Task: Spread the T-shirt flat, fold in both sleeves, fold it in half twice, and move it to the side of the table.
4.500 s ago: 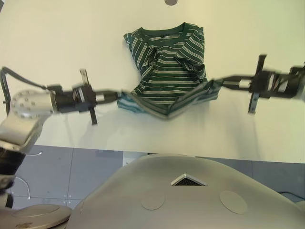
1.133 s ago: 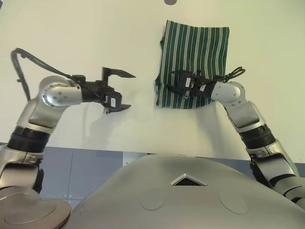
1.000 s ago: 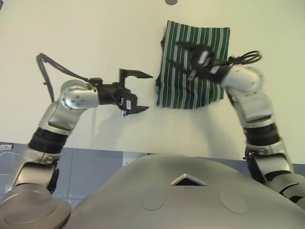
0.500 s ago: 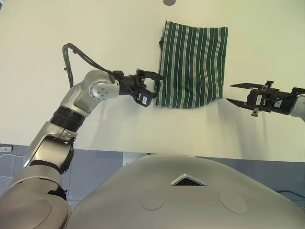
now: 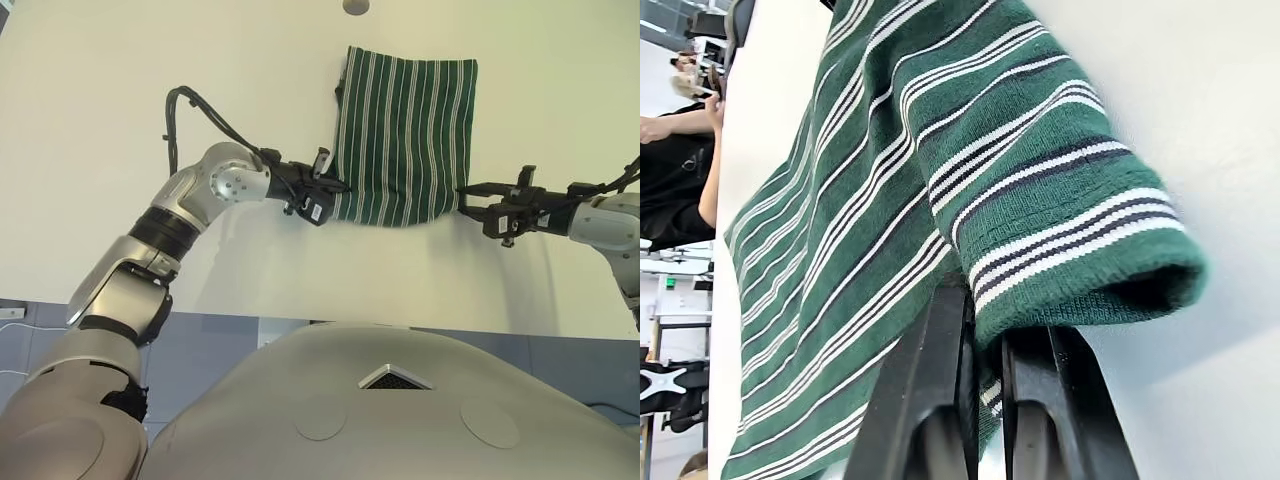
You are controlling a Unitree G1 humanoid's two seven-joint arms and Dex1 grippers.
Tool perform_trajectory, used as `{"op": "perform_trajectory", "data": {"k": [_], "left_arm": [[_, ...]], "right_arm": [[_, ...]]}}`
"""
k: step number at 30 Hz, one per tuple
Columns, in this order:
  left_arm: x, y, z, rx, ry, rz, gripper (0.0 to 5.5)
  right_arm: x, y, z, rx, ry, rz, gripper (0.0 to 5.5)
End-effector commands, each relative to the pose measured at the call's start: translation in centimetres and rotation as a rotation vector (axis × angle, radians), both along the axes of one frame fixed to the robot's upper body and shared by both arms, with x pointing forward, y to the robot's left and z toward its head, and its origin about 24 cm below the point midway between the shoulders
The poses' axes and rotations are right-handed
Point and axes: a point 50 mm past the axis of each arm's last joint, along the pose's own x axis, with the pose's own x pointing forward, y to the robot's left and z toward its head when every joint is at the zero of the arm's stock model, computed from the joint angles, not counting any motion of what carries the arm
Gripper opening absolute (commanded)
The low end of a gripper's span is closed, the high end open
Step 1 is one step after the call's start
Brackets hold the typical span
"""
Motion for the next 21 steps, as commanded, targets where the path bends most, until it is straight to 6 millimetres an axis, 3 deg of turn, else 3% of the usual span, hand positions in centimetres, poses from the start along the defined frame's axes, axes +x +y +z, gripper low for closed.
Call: {"op": "perform_trajectory", "data": {"k": [1,4,9,12,15,16,19,21], "left_arm": [[-1.3,1.5,-3.2,0.150,0.153,0.026,0.00],[-1.6,2.0,-1.7,0.065,0.302,0.085,0.00],[-3.4,5.4,4.3,-0.089,0.695,0.199,0.00],[-4.1,6.4,8.8,-0.104,0.868,0.185,0.00],[-2.1,5.4,9.5,-0.094,0.885,0.205,0.00],[-0.1,4.6,9.3,-0.124,0.874,0.241,0.00],[4.7,2.0,8.8,-0.213,0.883,0.332,0.00],[6.3,1.0,7.0,-0.220,0.917,0.396,0.00]], "right_arm": [[-0.4,0.2,-1.6,-0.063,0.098,0.021,0.58],[-0.7,1.4,-0.5,0.040,0.199,0.005,0.15],[-3.1,3.0,3.9,0.174,0.473,0.073,0.10],[-3.9,3.5,8.0,0.287,0.663,0.102,0.09],[-1.2,2.5,10.1,0.373,0.693,0.033,0.09],[0.2,1.6,10.2,0.418,0.719,-0.026,0.09],[2.5,-0.8,8.9,0.506,0.831,-0.185,0.09],[3.7,-1.4,7.2,0.576,0.894,-0.291,0.09]]}}
